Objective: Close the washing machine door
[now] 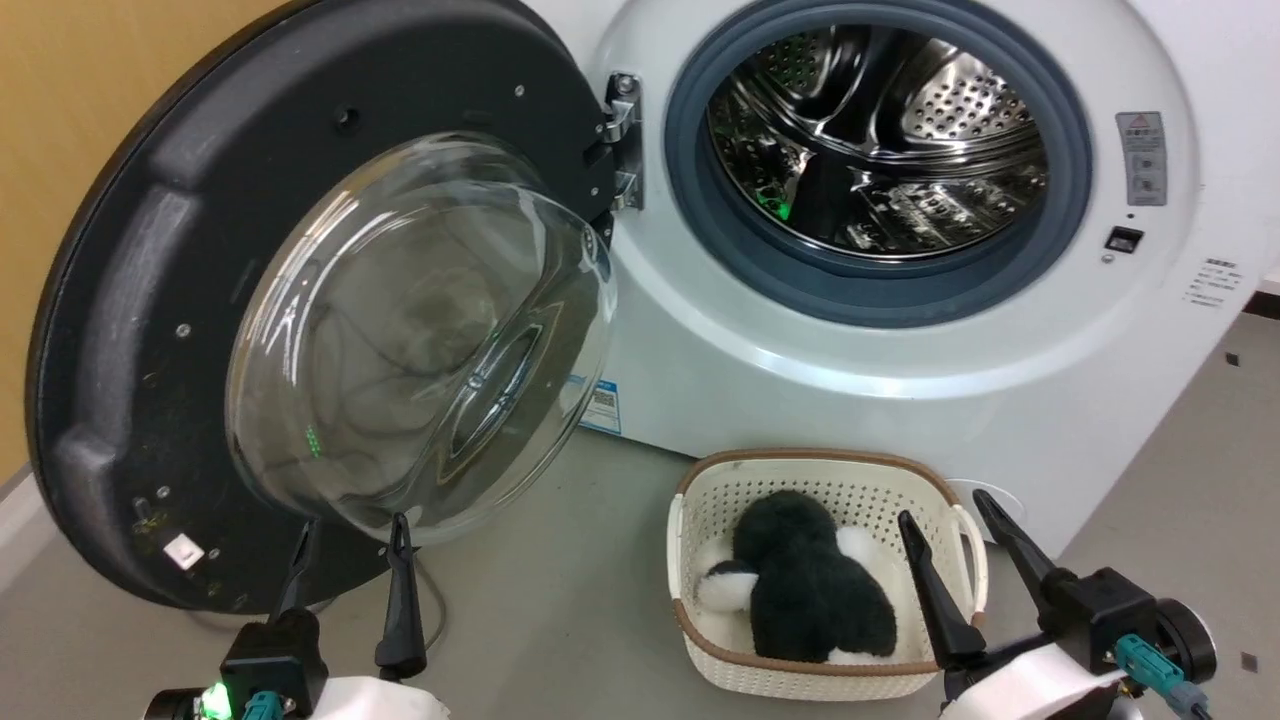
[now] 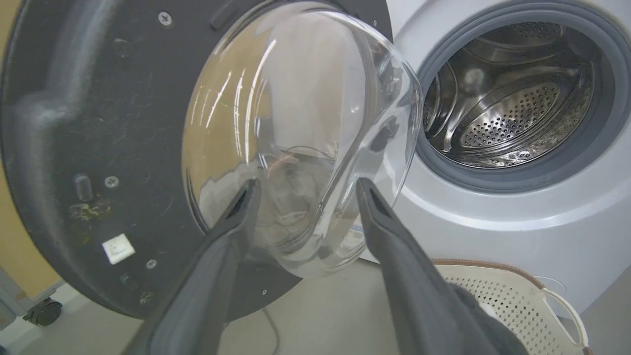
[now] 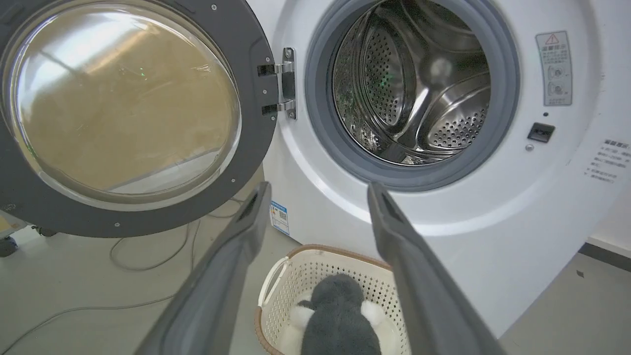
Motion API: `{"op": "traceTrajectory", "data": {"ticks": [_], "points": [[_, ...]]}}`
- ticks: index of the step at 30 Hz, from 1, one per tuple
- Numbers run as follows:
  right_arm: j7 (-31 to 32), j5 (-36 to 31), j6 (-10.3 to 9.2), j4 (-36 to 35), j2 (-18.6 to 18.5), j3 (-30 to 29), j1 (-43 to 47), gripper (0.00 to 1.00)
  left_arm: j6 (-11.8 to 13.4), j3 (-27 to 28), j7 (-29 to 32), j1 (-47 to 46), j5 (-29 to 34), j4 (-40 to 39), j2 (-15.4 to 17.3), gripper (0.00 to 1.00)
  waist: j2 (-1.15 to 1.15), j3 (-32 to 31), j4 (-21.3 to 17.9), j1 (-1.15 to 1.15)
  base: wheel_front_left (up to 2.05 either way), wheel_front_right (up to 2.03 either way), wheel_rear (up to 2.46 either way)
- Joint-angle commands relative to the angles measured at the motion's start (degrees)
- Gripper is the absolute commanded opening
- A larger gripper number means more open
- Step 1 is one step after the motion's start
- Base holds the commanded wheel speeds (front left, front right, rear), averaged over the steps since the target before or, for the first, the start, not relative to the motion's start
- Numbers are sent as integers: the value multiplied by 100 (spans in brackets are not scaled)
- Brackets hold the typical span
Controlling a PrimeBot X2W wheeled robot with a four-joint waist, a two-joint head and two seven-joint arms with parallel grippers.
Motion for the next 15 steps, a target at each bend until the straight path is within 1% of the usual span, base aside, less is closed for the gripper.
{"op": "traceTrajectory", "data": {"ticks": [1,2,15], "points": [[-64,20,3,33,17,36,-118,100,41,1,-64,103,-38,-41,5,100,0,22,55,0,0,0,0],[-100,17,3,93,17,104,-178,100,94,-5,-100,138,-64,-87,5,100,0,45,143,0,0,0,0],[-255,121,3,341,-14,398,-449,100,290,31,-256,321,-137,-292,6,100,0,90,494,0,-1,-1,-1]]}}
